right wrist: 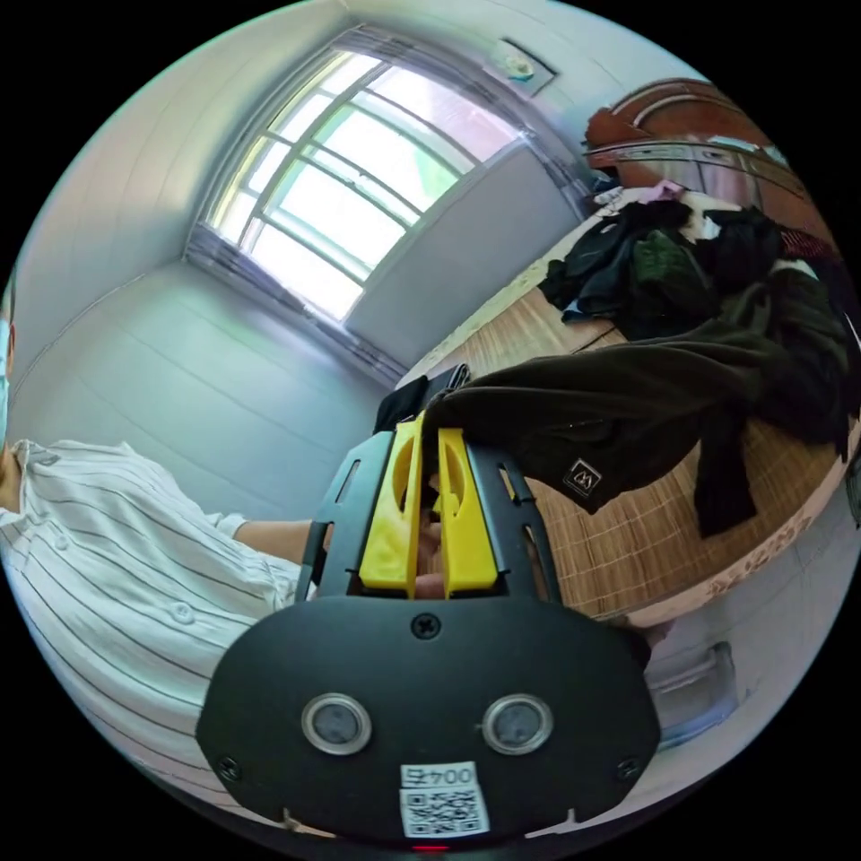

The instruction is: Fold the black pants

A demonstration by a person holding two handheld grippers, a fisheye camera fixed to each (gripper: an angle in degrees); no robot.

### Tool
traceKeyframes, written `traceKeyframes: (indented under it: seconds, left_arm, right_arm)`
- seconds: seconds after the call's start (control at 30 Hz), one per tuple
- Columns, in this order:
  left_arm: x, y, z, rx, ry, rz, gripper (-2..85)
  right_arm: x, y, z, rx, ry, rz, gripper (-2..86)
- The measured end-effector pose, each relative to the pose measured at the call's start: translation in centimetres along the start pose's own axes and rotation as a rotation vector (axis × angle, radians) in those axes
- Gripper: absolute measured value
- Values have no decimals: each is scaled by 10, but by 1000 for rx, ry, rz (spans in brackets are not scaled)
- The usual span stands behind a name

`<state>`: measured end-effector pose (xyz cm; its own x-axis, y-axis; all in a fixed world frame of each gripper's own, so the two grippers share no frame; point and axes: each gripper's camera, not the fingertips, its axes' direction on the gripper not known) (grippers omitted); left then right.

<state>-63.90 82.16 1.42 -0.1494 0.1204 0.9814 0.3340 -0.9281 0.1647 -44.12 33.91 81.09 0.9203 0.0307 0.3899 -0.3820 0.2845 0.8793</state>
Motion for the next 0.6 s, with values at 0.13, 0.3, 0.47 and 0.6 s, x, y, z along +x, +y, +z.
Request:
traceKeyframes:
  seconds: [0.13,0.3,0.47,0.6]
  left_arm:
    - [-14,32,-32,113,69,32,261]
    - [-4,72,-70,109,-116,237,243]
    - [22,133,-72,185,-547,578,232]
    - [16,173,-43,205,-842,747,250]
  right_arm:
    - [-22,16,23,-71,-89,-37,44]
    - [-22,29,31,-87,-119,0,45]
    - [40,37,1,79,-143,297,46]
    - [76,51,-16,196,-182,460,46]
